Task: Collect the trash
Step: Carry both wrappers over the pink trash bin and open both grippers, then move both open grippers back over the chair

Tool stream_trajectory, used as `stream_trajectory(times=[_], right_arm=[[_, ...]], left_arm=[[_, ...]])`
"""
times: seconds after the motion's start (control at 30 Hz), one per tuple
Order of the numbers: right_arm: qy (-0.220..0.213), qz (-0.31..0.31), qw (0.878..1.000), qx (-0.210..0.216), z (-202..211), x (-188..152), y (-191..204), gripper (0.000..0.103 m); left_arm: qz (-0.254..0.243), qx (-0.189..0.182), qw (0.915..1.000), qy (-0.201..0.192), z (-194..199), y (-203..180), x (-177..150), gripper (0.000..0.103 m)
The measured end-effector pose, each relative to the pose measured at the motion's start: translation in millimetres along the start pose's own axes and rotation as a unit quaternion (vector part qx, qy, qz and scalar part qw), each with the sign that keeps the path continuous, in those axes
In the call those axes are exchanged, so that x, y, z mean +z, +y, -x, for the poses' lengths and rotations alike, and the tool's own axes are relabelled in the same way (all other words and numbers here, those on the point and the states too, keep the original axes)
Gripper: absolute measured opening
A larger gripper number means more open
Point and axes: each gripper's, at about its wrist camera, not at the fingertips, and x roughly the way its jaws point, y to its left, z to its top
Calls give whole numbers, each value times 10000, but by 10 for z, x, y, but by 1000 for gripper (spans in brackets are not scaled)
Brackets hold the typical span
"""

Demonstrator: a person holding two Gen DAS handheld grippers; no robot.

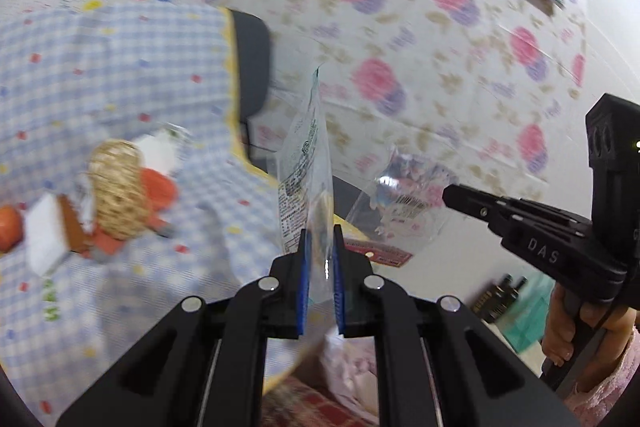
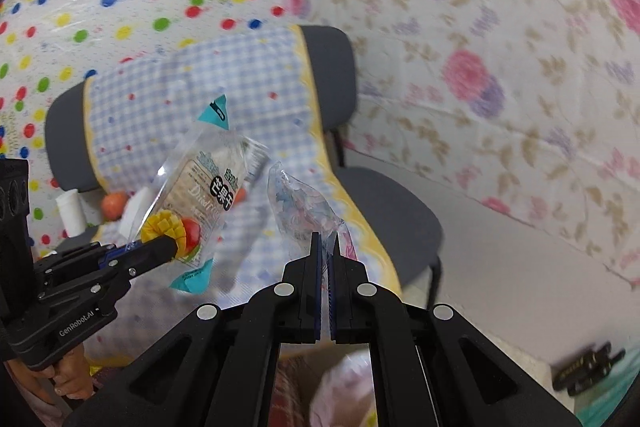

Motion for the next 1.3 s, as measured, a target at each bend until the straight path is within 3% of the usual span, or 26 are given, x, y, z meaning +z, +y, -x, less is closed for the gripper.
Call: stream_trajectory(times=[0.4,0.87,0.93,0.97,1.0,1.07,1.2,1.3], right_arm=[[587,-398,9938,-855,211,-607,-574,4],[782,-708,9901,-923,66,-866,-892,9],[798,-768,9897,-911,18,-902,-921,9],[829,-801,9896,-862,-29,-929,-950,9],[904,-822,9890,-828,-78,-963,-967,14],[1064,-881,9875,-756,-154,-1026,-991,28],[1242,-929,9851,-739,-213,-1079,-1001,42],[1234,-904,9854,-750,-183,-1047,-1003,45]], left_arm=[[-407,-799,9936,689,-513,-570,-357,8],[-493,-1096,9871,1060,-905,-833,-459,12],[-464,-1103,9865,1114,-955,-841,-465,16],[-449,-1071,9868,1129,-976,-841,-461,24],[-426,-1035,9872,1134,-990,-830,-459,34],[-382,-938,9888,1095,-984,-788,-447,40],[-262,-761,9916,1009,-939,-637,-372,40],[-89,-672,9933,931,-893,-516,-317,40]])
